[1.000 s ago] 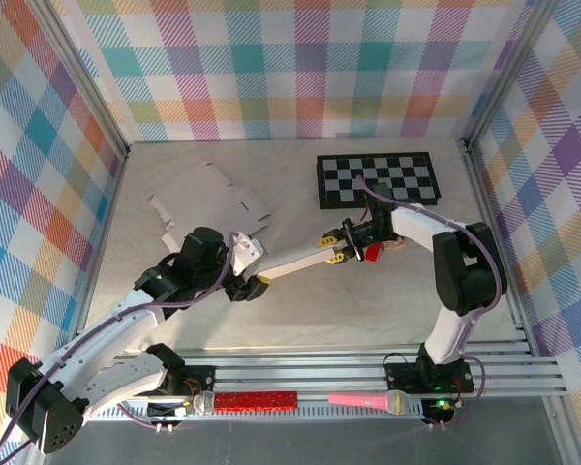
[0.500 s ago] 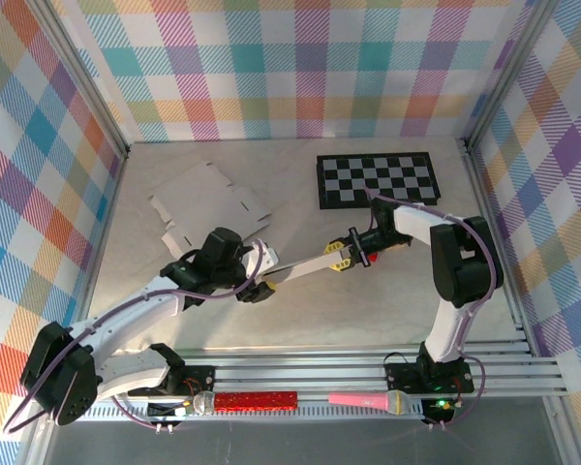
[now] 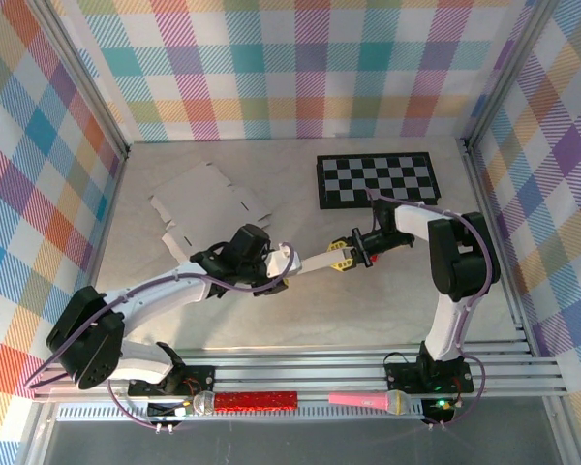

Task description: Fold the paper box

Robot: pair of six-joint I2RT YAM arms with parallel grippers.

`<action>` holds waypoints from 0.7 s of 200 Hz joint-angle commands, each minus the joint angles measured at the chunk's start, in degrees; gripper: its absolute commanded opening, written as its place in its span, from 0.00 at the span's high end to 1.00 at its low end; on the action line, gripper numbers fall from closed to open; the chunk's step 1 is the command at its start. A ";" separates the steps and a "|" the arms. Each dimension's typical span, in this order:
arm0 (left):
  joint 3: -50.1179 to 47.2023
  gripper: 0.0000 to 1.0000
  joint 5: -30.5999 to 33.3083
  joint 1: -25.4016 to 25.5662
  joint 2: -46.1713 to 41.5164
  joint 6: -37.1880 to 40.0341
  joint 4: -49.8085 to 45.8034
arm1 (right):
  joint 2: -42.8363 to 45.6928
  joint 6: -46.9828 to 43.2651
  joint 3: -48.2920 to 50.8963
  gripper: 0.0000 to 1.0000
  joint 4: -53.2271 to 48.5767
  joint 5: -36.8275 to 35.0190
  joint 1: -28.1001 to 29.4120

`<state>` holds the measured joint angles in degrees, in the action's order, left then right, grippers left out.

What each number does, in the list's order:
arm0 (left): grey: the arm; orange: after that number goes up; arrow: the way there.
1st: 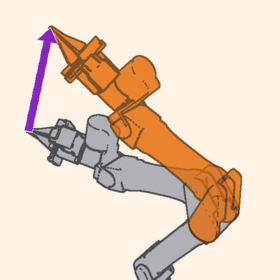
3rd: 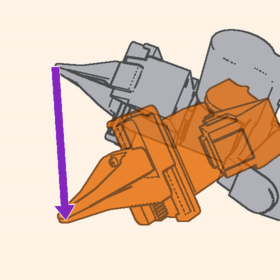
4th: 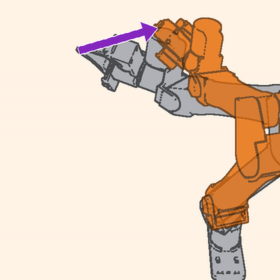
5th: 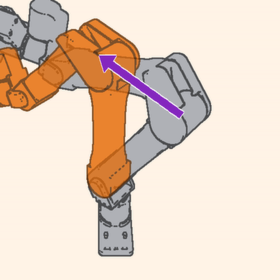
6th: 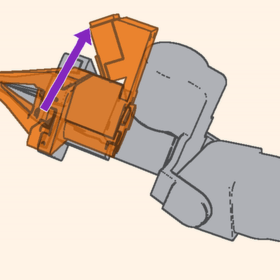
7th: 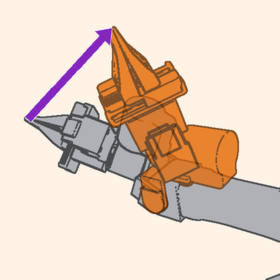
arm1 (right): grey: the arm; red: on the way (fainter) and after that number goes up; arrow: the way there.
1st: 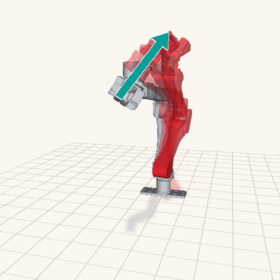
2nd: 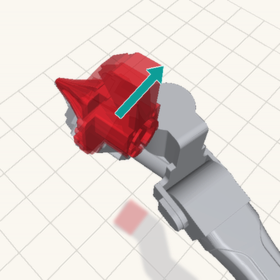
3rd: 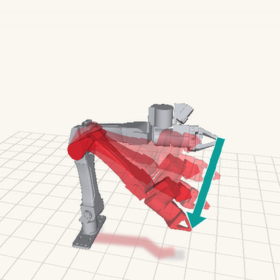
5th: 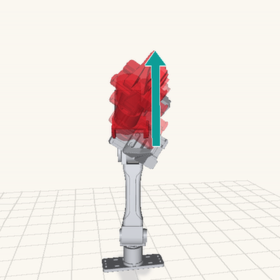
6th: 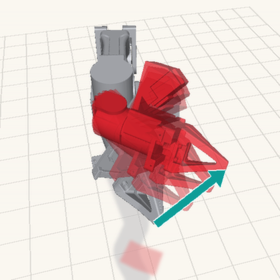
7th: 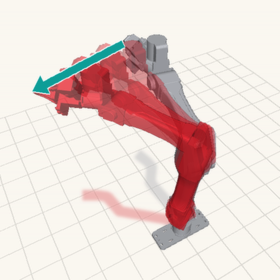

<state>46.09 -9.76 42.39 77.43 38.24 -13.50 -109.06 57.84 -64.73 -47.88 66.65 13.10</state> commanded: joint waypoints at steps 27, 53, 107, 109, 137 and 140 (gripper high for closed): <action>4.61 0.70 -1.57 0.25 2.02 0.35 -5.58 | -0.19 -2.14 -3.47 0.43 -3.07 -5.73 -2.00; 5.34 0.70 -1.57 0.11 1.33 -0.16 -8.84 | 4.19 -5.06 -7.98 0.30 -5.29 -11.97 -2.93; 5.68 0.68 -1.91 -1.22 -2.03 -0.80 -17.94 | 18.31 -21.42 -12.36 0.38 -6.21 -29.60 -3.50; 5.62 0.67 -2.17 -1.36 -2.15 -0.80 -18.25 | 19.05 -22.81 -12.13 0.38 -5.81 -30.56 -3.39; 6.11 0.67 -5.80 -3.73 -1.95 1.22 -21.90 | 25.80 -41.31 -6.93 0.48 -0.04 -37.86 0.31; 6.24 0.67 -6.06 -3.98 -1.73 1.41 -22.18 | 26.00 -42.86 -6.65 0.48 0.16 -38.13 0.75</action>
<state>51.55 -12.05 40.62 76.36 37.56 -29.58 -85.84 34.39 -74.91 -50.17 37.32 10.55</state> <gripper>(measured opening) 0.330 0.538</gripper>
